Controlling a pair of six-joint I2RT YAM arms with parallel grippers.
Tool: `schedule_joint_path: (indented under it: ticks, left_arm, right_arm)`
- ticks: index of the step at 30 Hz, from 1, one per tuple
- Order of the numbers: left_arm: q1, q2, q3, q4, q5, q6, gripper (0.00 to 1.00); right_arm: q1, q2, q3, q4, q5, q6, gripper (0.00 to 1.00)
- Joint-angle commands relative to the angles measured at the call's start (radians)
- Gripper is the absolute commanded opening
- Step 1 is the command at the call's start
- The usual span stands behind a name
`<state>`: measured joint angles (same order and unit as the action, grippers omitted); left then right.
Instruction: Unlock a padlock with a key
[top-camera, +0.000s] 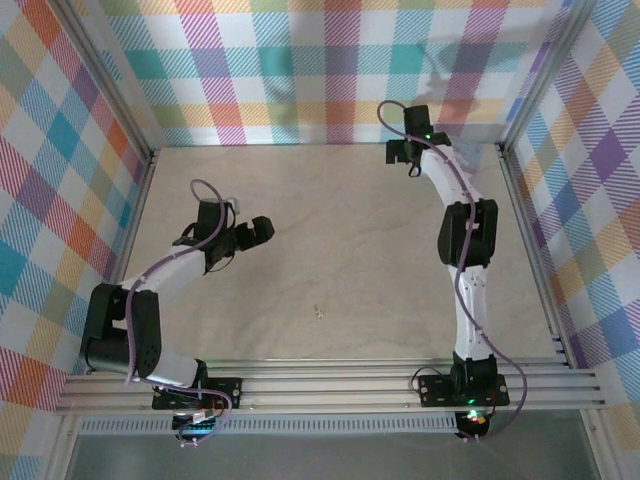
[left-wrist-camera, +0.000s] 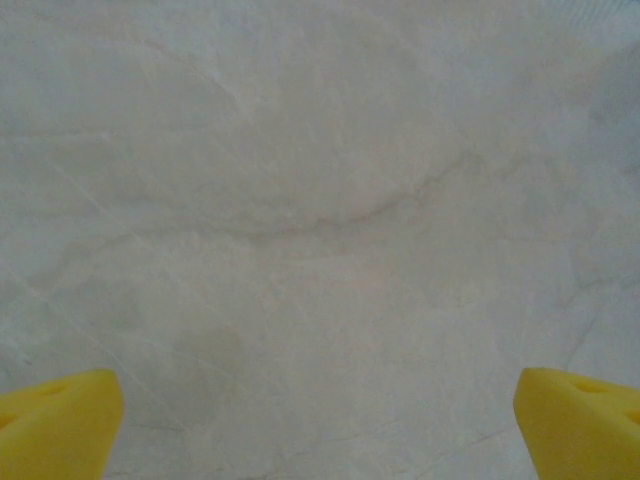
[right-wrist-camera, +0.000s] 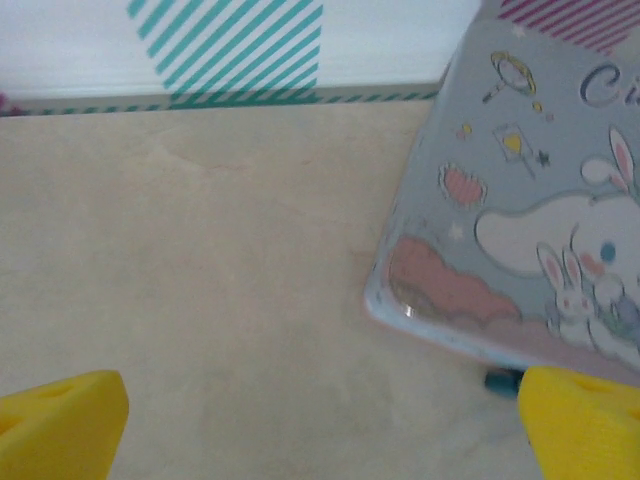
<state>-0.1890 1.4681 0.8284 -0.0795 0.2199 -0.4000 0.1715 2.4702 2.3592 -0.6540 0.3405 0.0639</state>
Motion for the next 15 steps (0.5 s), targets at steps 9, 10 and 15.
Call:
schedule_joint_path:
  ticks: [9,10,15]
  left_arm:
    - [-0.017,0.169,0.132,-0.088,0.053,0.026,0.99]
    - [-0.018,0.180,0.138,-0.090,0.058,0.025,0.99]
    - [-0.027,0.204,0.138,-0.083,0.059,0.015,0.98]
  right_arm:
    - [-0.003,0.187,0.217,-0.044,-0.034,-0.292,1.00]
    - [-0.002,0.191,0.215,-0.055,-0.059,-0.298,1.00]
    - [0.020,0.166,0.140,-0.096,-0.137,-0.325,0.85]
